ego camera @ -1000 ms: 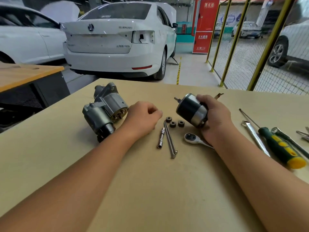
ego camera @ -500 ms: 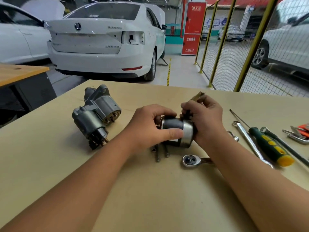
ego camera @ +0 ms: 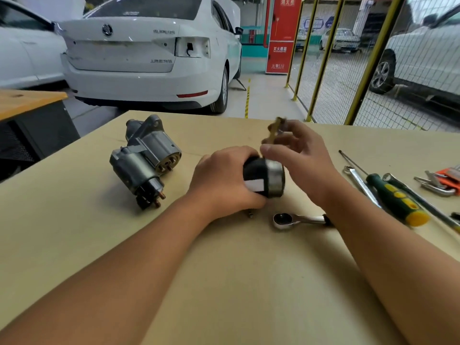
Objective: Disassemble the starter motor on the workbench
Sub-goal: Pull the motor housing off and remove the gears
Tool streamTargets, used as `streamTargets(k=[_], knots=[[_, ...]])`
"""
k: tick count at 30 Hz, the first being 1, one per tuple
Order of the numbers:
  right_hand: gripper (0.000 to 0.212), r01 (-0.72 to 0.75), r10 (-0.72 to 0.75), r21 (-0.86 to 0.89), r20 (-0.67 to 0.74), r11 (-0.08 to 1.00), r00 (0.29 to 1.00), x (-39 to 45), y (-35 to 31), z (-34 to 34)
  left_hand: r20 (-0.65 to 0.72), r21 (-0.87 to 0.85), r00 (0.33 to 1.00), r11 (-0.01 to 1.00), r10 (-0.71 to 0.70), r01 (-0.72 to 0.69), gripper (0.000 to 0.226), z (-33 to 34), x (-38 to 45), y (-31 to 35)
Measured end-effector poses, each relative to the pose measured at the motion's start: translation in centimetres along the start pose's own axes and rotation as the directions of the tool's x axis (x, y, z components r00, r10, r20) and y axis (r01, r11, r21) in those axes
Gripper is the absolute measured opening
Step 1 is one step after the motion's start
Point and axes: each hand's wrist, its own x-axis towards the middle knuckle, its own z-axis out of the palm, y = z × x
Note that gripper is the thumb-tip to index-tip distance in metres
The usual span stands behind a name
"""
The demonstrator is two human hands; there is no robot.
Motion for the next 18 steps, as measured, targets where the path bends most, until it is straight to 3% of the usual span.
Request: streamTargets(k=[4, 7, 11, 14, 16, 18], knots=[[0.023, 0.123, -0.149, -0.148, -0.181, 0.981, 0.972, -1.1, -0.6, -0.4, -0.170, -0.420, 0.955, 0.894, -0.244, 0.154, 0.066, -1.2, 0.3, -1.2], [0.014, 0.127, -0.183, -0.315, -0.153, 0.941, 0.971, -1.9, -0.1, -0.6, -0.229, -0.650, 0.913, 0.751, -0.337, 0.114, 0.065, -2.1, 0.5, -2.6], [0.022, 0.069, -0.093, -0.417, -0.037, 0.906, 0.995, -2.1, 0.0, 0.6, -0.226, -0.694, 0.905, 0.712, -0.360, 0.110, 0.071, -2.3, 0.4, -3.7], [0.026, 0.139, -0.090, -0.569, 0.114, 0.810, 0.989, -2.7, 0.1, 1.4, -0.210, -0.696, 0.913, 0.709, -0.349, 0.111, 0.067, -1.8, 0.4, -3.9], [0.028, 0.155, -0.018, -0.649, 0.213, 0.745, 0.977, -3.4, 0.1, 1.8, -0.196, -0.691, 0.919, 0.713, -0.341, 0.117, 0.067, -1.2, 0.3, -4.0], [0.033, 0.114, 0.066, -0.693, 0.227, 0.712, 0.972, -3.6, 0.3, 2.0, -0.168, -0.705, 0.925, 0.697, -0.340, 0.128, 0.068, -0.9, 0.2, -4.1]])
